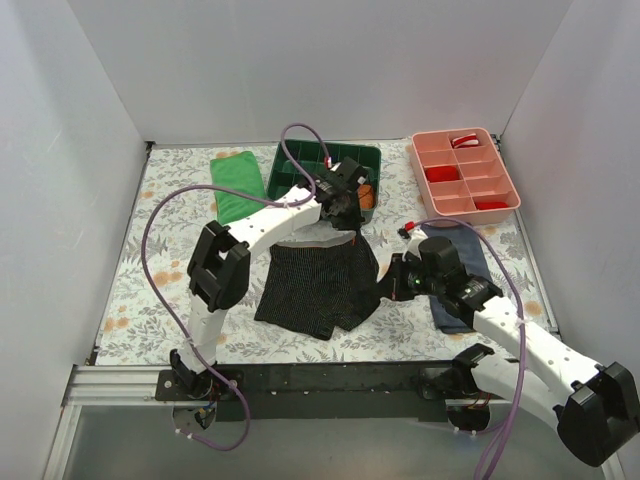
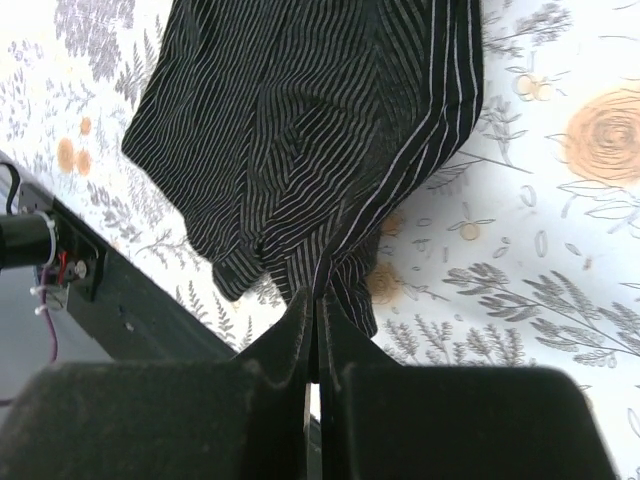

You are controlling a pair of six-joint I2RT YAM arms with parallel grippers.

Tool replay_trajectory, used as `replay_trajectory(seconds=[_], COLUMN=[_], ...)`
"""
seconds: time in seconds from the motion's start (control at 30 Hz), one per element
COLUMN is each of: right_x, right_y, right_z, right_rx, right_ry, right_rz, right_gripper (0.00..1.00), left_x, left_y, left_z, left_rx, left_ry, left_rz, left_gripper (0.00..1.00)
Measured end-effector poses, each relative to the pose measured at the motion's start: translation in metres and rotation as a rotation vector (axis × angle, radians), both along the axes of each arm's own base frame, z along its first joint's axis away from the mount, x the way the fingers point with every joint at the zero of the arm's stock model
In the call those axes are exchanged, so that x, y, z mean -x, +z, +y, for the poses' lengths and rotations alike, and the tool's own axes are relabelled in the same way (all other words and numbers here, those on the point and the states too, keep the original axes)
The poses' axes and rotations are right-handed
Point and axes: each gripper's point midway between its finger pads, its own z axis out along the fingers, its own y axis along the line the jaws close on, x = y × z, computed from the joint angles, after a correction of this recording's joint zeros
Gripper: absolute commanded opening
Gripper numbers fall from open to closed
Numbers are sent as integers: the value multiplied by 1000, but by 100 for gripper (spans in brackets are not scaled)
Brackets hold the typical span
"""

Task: Roll the underwear
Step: Fold the underwear at the center of the board.

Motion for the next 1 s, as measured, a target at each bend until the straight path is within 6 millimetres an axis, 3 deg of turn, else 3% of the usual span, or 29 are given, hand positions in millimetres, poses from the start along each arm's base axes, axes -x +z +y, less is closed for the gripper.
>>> replay_trajectory(seconds=[0.27,0.67,1.0], right_x=[7,24,24], right_y=[10,8,8], right_z=[25,79,117], right_rx=[34,88,100], right_ry=[72,190,224], right_rz=[-1,37,55], right_gripper=[1,1,1], left_x=[-3,-4,-6], left_y=[-11,10,2], left_z=[50,126,154], left_rx=[-22,33,43], left_ry=[70,157,166], left_rz=[16,-21,-11], left_gripper=[0,0,0])
